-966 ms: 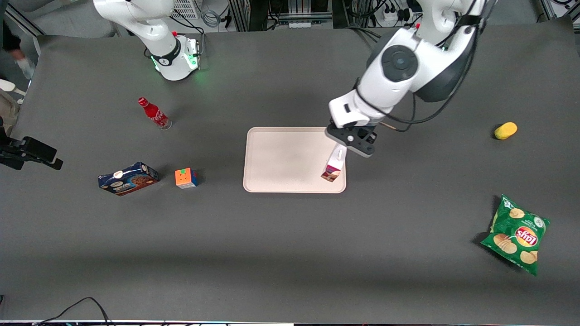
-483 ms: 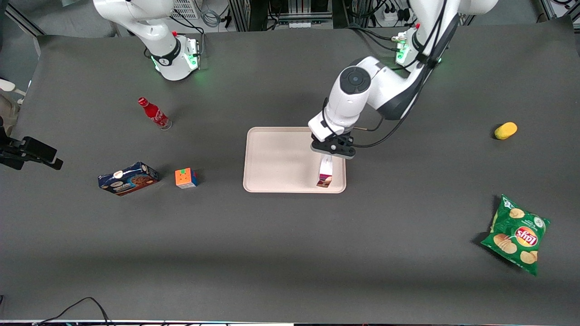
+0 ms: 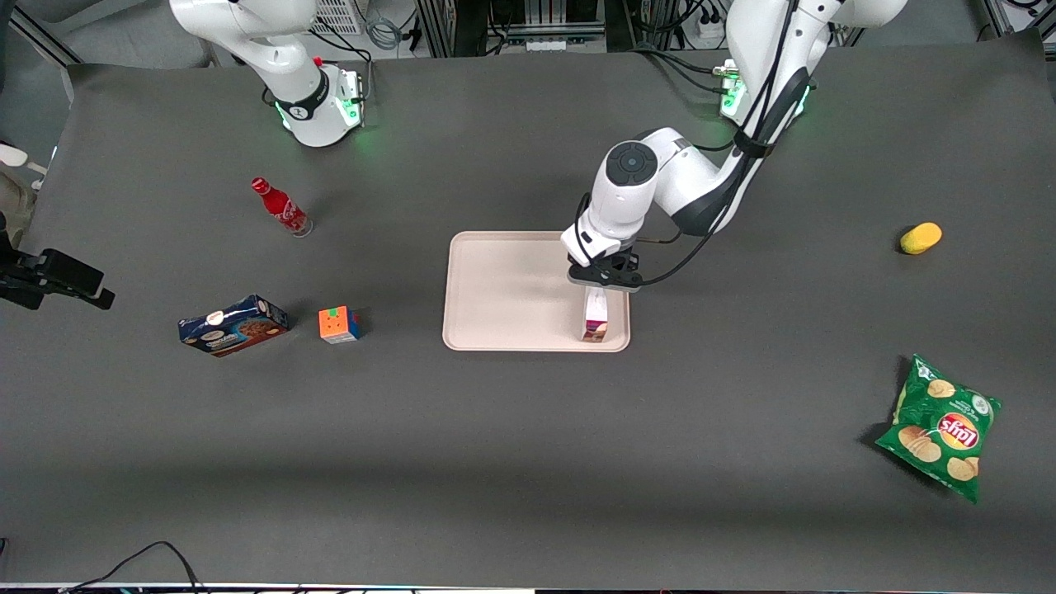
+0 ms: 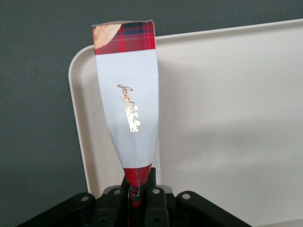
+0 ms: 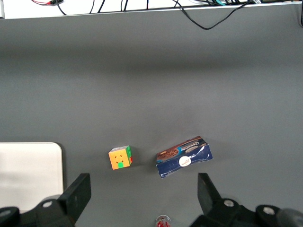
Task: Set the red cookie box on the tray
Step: 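Lower the box onto the tray and open the left gripper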
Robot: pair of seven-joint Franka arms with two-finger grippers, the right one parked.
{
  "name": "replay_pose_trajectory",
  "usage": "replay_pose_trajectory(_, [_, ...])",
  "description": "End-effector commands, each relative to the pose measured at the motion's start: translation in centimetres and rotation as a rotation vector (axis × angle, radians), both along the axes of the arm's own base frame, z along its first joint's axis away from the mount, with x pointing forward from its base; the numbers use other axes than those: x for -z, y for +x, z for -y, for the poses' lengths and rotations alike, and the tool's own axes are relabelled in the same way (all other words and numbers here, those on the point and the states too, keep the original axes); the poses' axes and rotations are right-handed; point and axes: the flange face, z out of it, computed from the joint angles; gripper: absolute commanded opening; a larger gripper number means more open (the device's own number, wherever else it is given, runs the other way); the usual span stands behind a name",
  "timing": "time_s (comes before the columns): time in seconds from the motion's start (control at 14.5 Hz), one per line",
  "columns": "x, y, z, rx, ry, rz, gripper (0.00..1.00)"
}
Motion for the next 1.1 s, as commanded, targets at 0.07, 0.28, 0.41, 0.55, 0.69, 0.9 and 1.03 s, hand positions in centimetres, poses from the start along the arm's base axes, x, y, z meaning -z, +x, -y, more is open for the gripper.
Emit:
replay_pose_trajectory(0.07, [0.1, 0.1, -0.3, -0.033, 0.009, 0.015, 0.00])
replay_pose_trajectory(0.28, [0.0, 0.5, -0.4, -0.036, 0.010, 0.020, 0.99])
replay_pose_trajectory(0.41, [-0.6, 1.2, -0.6, -0.046, 0.006, 0.033, 1.00])
replay_pose_trajectory(0.55, [-2.8, 2.5, -0.9, -0.053, -0.001, 0.067, 1.00])
replay_pose_trajectory(0.69, [-5.9, 3.9, -1.2, -0.080, -0.011, 0.101, 1.00])
replay_pose_trajectory(0.9, [-12.6, 6.6, -2.9, -0.141, -0.001, 0.153, 1.00])
replay_pose_trajectory(1.03, [-17.2, 8.0, -5.4, -0.189, -0.006, 0.172, 1.00])
